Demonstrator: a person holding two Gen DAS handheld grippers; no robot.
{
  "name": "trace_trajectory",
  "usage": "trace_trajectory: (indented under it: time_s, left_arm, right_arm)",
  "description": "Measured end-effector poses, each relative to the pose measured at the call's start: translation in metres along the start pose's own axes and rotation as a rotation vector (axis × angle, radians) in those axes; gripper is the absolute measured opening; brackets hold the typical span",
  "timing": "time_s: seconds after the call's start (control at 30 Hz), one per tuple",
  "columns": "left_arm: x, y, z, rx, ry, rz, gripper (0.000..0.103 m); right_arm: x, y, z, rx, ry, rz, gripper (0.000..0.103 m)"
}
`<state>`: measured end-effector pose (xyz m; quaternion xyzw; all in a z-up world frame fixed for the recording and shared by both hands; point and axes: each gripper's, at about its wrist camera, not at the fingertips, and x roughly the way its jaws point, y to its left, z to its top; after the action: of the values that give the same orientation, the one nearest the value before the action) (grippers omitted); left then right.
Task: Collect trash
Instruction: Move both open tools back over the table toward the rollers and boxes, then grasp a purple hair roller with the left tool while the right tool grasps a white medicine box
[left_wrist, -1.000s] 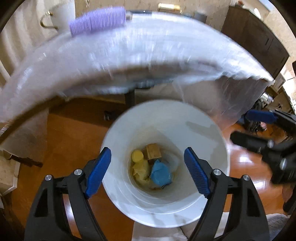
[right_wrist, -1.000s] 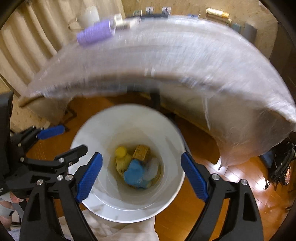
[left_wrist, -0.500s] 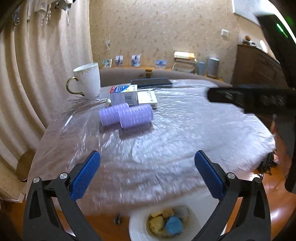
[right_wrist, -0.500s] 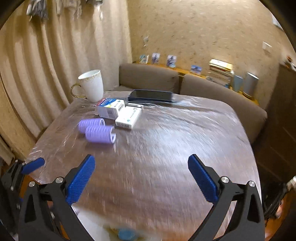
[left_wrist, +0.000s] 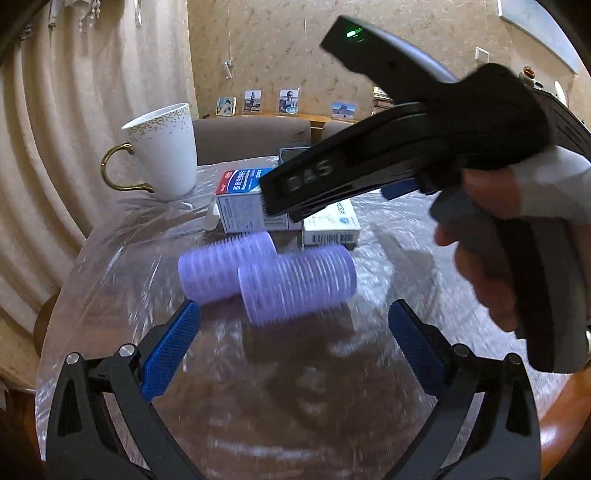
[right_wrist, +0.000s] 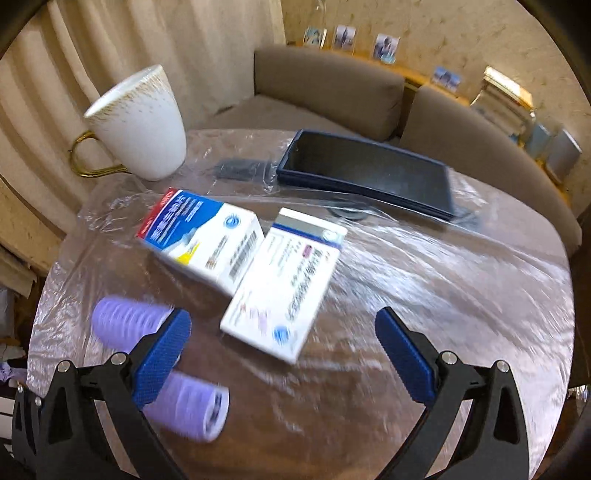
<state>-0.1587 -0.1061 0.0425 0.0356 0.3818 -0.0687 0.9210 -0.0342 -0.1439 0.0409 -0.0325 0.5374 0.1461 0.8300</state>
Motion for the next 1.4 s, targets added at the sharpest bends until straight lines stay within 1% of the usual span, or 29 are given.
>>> trace_trajectory:
  time_s: [0.07, 0.13, 0.27, 0.3, 0.33, 0.37, 0.4, 0.43, 0.47, 0.5, 0.53, 0.67, 0.8, 0.9, 0.97, 1.1, 1.4]
  left_arm:
    - [0.007, 0.001, 0.006, -0.003, 0.003, 0.000, 0.102]
    - [0.014, 0.001, 0.012, -0.008, 0.012, -0.004, 0.102]
    - [0.023, 0.002, 0.019, -0.014, 0.012, -0.017, 0.102]
    - [0.026, 0.001, 0.021, -0.014, 0.015, -0.017, 0.102]
    - [0.027, 0.001, 0.022, -0.014, 0.015, -0.016, 0.102]
    - [0.027, 0.000, 0.022, -0.014, 0.013, -0.019, 0.101]
    - [0.028, 0.000, 0.022, -0.016, 0.008, -0.024, 0.099]
    - [0.028, -0.001, 0.022, -0.017, 0.005, -0.025, 0.093]
    - [0.028, -0.002, 0.022, -0.015, 0.006, -0.028, 0.086]
    - [0.029, -0.002, 0.023, -0.014, 0.009, -0.035, 0.082]
    - [0.030, -0.001, 0.023, -0.017, 0.012, -0.051, 0.072]
    - [0.028, 0.001, 0.022, -0.031, 0.010, -0.086, 0.072]
    - [0.017, 0.003, 0.018, -0.031, -0.011, -0.116, 0.072]
    - [0.006, 0.006, 0.014, -0.038, -0.015, -0.140, 0.072]
    - [-0.005, 0.009, 0.010, -0.051, -0.023, -0.156, 0.072]
    - [-0.018, 0.009, 0.004, -0.057, -0.035, -0.165, 0.072]
    - [-0.015, 0.008, -0.004, -0.041, -0.006, -0.166, 0.072]
  right_arm:
    - [0.013, -0.003, 0.009, 0.008, 0.035, -0.007, 0.098]
    - [0.023, -0.004, 0.016, 0.016, 0.064, -0.005, 0.094]
    - [0.026, -0.005, 0.023, -0.008, 0.058, -0.035, 0.085]
    - [0.025, -0.005, 0.024, -0.019, 0.056, -0.046, 0.080]
    - [0.024, -0.004, 0.025, -0.035, 0.053, -0.058, 0.072]
    - [0.024, -0.004, 0.026, -0.051, 0.046, -0.071, 0.067]
    - [0.023, -0.004, 0.026, -0.064, 0.041, -0.081, 0.056]
    - [0.022, -0.005, 0.026, -0.067, 0.040, -0.079, 0.053]
    - [0.021, -0.007, 0.025, -0.065, 0.034, -0.067, 0.052]
    - [0.020, -0.010, 0.023, -0.063, 0.029, -0.065, 0.052]
    - [0.018, -0.014, 0.021, -0.061, 0.024, -0.068, 0.052]
    - [0.008, -0.027, 0.013, -0.035, -0.009, -0.047, 0.052]
    - [-0.013, -0.042, 0.002, 0.023, -0.053, 0.011, 0.052]
    - [-0.027, -0.046, -0.010, 0.036, -0.086, 0.030, 0.052]
    - [-0.039, -0.047, -0.023, 0.045, -0.107, 0.061, 0.052]
    - [-0.053, -0.048, -0.046, 0.053, -0.136, 0.089, 0.052]
    - [-0.064, -0.051, -0.105, 0.116, -0.122, 0.131, 0.052]
